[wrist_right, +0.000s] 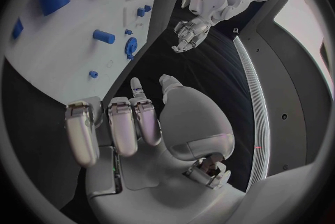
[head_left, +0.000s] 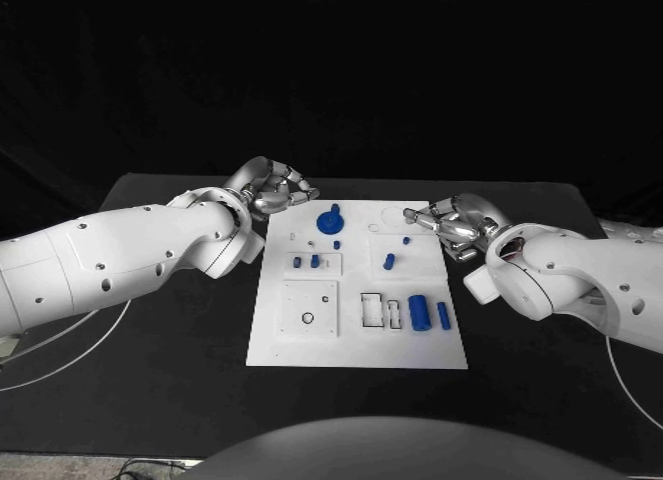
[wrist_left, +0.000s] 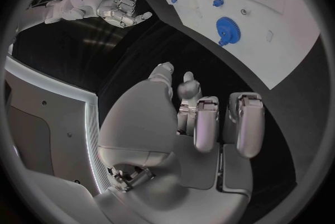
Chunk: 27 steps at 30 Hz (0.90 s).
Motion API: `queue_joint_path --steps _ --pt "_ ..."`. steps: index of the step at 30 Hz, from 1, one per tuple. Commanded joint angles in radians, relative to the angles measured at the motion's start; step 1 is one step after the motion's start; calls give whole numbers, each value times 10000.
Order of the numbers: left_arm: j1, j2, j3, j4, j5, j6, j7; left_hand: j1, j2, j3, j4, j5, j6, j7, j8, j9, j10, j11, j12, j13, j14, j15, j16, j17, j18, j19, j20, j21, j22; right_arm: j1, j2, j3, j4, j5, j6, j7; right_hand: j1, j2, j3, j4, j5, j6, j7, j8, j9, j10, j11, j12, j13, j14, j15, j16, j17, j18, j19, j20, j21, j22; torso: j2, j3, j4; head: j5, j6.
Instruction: Assemble the parts on the task board
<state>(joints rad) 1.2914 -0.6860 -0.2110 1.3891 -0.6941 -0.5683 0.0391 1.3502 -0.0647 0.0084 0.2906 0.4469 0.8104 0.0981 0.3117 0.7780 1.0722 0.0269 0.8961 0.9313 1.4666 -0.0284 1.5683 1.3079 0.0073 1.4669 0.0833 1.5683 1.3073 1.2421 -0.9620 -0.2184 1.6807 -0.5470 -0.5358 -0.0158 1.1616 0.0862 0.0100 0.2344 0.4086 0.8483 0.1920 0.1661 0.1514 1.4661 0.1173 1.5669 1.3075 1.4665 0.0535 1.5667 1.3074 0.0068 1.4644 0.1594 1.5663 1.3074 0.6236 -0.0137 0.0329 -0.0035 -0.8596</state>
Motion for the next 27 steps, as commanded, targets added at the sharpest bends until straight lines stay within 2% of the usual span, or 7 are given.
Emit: queue_joint_path --steps 1,3,6,8,14,23,27 --pt "-136 173 -1 -188 324 -477 1759 376 -61 265 -4 57 42 126 -394 -601 -1215 161 -2325 -1741 1042 163 25 2629 -73 1039 135 24 2635 -1 15 0 -14 61 37 440 101 23 -12 -50 -33 69 -30 62 16 1047 -9 39 2633 1043 -9 41 2634 -68 1064 31 45 2634 -4 -12 -15 23 28" --pt "-236 315 -2 -367 5 -399 1980 616 -367 613 -116 -168 678 383 -1217 -1961 -286 369 -4831 -4373 1042 427 25 2629 -73 1039 377 24 2635 -1 10 0 -19 66 94 407 101 25 -12 -49 -30 69 -30 63 17 1047 -10 39 2633 1043 -10 41 2634 -68 1064 30 45 2634 -8 -13 -28 17 37" --pt "-330 479 -4 -579 -590 -315 2188 763 -491 726 20 -201 1039 309 -1432 -2425 -421 406 -5521 -5108 1042 414 25 2629 -73 1039 394 24 2635 -1 -3 -1 -24 70 139 377 102 28 -13 -47 -26 68 -29 64 17 1047 -10 39 2633 1043 -10 41 2634 -68 1064 30 45 2634 -9 -20 -40 -2 39" --pt "-389 621 -3 -755 -1340 -215 2284 938 -546 878 -8 -627 1303 368 -1780 -2953 -288 460 -6089 -5826 1042 475 25 2629 -73 1039 442 24 2635 -1 -21 -1 -24 71 171 346 100 31 -14 -44 -22 67 -29 65 17 1047 -10 39 2633 1043 -10 41 2634 -68 1064 30 45 2634 -5 -22 -51 -26 55" --pt "-458 995 -1 -1137 -4095 99 2216 1125 -687 1151 19 -1531 1972 320 -2376 -3996 299 528 -6992 -7160 1042 453 25 2629 -73 1039 462 24 2635 -2 -65 -2 -27 74 259 222 94 36 -21 -32 -11 59 -27 68 16 1047 -10 39 2633 1043 -11 41 2634 -68 1064 28 45 2634 4 1 -63 -38 91" --pt "-475 1375 1 -1473 -7032 571 1676 1570 -620 1571 -2 -3226 2233 -13 -2480 -4871 619 524 -7641 -8151 1042 472 25 2629 -73 1039 454 24 2635 -4 -86 -3 -37 74 442 4 75 44 -43 -1 15 37 -23 74 14 1047 -8 39 2633 1043 -11 41 2634 -68 1064 26 45 2634 11 7 -44 -61 13" --pt "-475 1414 4 -1543 -7579 660 1511 1715 -561 1703 2 -3622 2384 -44 -2470 -5049 724 527 -7768 -8359 1042 476 25 2629 -73 1039 460 24 2635 -6 -84 -3 -50 74 523 -93 70 44 -50 6 20 31 -22 75 14 1047 -7 39 2633 1043 -11 41 2634 -68 1064 26 45 2634 -3 10 -41 -57 -29"
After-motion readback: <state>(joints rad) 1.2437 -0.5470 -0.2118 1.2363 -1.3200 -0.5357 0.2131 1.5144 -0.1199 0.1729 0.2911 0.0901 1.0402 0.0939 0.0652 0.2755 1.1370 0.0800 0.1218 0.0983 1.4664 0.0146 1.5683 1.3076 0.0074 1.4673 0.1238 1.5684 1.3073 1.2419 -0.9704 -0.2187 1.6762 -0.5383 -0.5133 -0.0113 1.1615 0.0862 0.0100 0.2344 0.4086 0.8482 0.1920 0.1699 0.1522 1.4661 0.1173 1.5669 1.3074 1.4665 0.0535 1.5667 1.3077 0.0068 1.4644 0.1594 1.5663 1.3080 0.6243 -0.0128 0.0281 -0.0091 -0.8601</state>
